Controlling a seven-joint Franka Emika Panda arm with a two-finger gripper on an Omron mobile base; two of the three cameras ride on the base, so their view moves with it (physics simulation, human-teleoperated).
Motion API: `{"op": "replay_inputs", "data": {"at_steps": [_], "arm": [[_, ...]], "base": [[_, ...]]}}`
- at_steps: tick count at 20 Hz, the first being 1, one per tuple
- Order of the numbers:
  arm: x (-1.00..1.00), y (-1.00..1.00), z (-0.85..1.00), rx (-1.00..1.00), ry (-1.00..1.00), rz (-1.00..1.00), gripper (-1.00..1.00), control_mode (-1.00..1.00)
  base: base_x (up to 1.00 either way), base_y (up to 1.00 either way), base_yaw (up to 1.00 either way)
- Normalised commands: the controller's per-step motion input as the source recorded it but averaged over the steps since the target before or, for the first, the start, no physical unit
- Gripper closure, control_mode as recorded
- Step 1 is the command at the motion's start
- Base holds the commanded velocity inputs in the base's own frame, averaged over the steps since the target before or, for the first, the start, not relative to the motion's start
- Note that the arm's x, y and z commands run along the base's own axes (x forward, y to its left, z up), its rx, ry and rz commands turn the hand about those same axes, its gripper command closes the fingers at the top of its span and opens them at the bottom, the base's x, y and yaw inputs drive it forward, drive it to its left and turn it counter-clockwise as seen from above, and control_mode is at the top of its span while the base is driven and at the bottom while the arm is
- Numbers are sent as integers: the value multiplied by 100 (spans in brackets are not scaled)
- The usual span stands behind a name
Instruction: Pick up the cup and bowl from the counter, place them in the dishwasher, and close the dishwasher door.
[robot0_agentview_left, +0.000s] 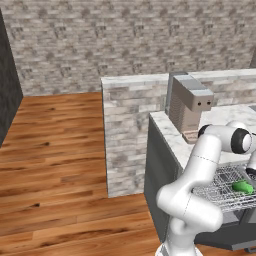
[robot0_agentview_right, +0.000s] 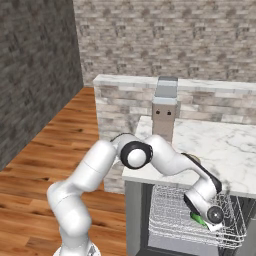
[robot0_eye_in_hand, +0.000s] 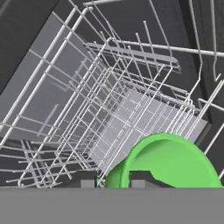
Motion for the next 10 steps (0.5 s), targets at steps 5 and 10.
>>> {"op": "replay_inputs", "data": {"at_steps": [5, 10], "arm": [[-28, 0, -42, 9, -2, 0, -100, -100], [-76, 0, -59, 8, -7, 6, -100, -100]], "base": [[0, 0, 0], [0, 0, 0]]}}
